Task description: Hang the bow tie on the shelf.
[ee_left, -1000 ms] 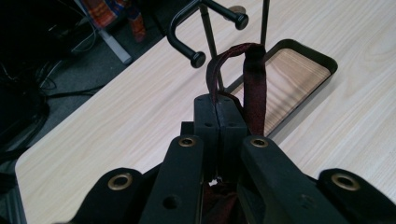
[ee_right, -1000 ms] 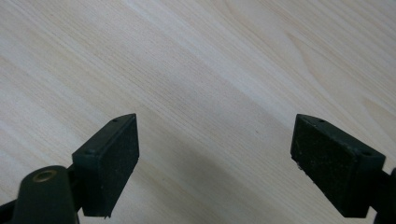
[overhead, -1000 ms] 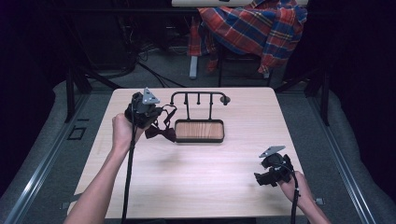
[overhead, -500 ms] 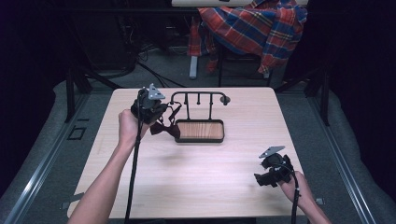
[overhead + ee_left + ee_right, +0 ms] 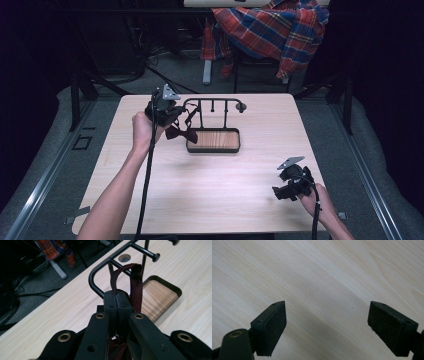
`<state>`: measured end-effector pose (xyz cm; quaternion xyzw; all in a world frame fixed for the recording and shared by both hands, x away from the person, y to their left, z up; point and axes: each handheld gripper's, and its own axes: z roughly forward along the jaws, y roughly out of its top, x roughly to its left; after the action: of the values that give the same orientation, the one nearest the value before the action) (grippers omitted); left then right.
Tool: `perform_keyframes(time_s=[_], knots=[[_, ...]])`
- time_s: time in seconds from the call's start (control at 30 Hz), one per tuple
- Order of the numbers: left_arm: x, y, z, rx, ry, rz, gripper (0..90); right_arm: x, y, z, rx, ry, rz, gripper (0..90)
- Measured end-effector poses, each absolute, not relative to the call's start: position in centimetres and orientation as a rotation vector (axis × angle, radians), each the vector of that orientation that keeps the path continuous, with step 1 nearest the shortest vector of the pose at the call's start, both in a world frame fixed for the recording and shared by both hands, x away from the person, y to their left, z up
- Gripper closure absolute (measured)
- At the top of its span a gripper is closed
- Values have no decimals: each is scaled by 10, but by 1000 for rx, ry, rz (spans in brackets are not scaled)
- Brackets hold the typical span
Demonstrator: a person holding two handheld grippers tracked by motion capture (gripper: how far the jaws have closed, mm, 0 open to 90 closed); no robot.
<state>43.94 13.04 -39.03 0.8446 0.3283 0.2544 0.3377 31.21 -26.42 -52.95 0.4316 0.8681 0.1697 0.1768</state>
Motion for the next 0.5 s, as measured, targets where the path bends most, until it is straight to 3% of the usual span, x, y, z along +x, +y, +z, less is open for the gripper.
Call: perform_keyframes(time_s=[0.5], knots=[[456, 130, -399, 2185, 912, 657, 894, 312, -264, -530, 1222, 2462, 477, 151]])
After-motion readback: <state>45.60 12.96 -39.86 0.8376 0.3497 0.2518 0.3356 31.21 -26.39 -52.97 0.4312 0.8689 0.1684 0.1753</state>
